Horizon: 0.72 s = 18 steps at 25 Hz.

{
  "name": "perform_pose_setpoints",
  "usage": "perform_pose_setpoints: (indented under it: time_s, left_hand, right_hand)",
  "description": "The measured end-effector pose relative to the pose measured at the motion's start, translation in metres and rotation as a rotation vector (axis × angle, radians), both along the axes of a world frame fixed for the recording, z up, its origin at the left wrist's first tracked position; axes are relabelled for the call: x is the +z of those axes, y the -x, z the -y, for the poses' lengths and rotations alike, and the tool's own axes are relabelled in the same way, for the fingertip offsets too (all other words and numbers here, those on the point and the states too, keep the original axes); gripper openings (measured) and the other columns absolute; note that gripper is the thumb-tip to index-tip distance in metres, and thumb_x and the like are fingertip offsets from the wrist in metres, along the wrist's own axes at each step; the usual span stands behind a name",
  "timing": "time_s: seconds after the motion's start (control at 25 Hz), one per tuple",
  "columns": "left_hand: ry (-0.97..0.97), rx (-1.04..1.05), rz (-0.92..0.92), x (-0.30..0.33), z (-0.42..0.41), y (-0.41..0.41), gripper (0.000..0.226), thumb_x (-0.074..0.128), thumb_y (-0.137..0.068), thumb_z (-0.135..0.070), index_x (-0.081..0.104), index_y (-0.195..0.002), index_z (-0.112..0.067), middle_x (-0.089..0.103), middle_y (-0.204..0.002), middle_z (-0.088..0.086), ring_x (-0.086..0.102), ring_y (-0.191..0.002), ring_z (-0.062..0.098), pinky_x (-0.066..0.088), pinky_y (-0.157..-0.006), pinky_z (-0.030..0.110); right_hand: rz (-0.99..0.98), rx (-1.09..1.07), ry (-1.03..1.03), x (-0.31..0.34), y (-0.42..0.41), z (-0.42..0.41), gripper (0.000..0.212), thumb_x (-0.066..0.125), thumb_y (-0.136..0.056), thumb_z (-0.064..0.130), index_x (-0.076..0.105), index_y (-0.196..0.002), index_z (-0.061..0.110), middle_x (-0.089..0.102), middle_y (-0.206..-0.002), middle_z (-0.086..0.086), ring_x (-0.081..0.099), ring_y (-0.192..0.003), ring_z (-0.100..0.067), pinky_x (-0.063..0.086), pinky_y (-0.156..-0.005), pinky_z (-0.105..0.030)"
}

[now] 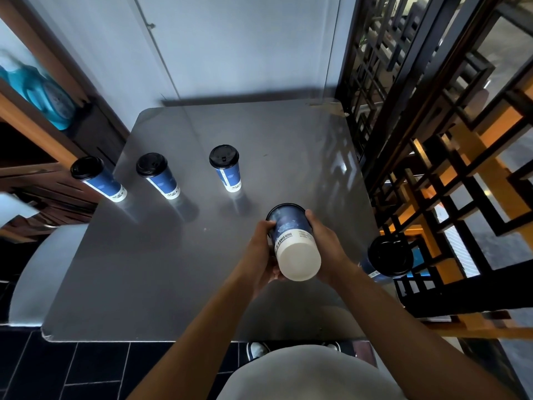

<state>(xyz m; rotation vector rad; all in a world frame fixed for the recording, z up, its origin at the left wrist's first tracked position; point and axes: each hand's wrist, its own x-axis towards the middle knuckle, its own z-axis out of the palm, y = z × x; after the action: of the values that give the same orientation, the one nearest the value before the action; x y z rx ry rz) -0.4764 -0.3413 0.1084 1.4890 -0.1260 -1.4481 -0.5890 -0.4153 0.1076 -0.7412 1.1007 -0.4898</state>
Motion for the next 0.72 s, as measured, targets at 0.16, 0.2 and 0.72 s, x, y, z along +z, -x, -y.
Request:
perform_pose_setpoints:
  time_s: [0.16, 0.2, 0.72]
  left_hand:
    - [-0.069, -0.086, 0.088, 0.008, 0.002, -0.004, 0.076, 0.048, -0.067, -0.072, 0.074, -0.093, -0.005, 0.066, -0.083, 0.019, 0.064, -0.069, 0.033, 0.056, -0.065, 0.039]
    - [-0.081, -0.144, 0.135, 0.008, 0.003, -0.006, 0.094, 0.043, -0.064, -0.081, 0.071, -0.102, 0.001, 0.061, -0.084, 0.025, 0.06, -0.066, 0.034, 0.049, -0.053, 0.031]
    - [0.037, -0.002, -0.041, 0.003, 0.016, -0.009, 0.054, 0.037, -0.095, -0.053, 0.075, -0.073, -0.022, 0.069, -0.058, -0.001, 0.066, -0.048, 0.015, 0.049, -0.045, 0.021]
  right_hand:
    - [-0.032, 0.011, 0.002, 0.001, -0.003, 0.001, 0.05, 0.048, -0.101, 0.047, 0.068, -0.12, 0.006, 0.074, -0.094, -0.016, 0.069, -0.075, -0.029, 0.056, -0.069, -0.039]
    - [-0.043, 0.015, 0.009, 0.001, -0.004, 0.001, 0.051, 0.047, -0.101, 0.048, 0.067, -0.123, 0.007, 0.074, -0.103, -0.019, 0.069, -0.082, -0.031, 0.058, -0.076, -0.044]
    - [-0.033, -0.079, -0.014, 0.001, -0.013, 0.004, 0.043, 0.05, -0.101, 0.044, 0.069, -0.108, 0.006, 0.068, -0.098, -0.018, 0.063, -0.087, -0.033, 0.047, -0.078, -0.041]
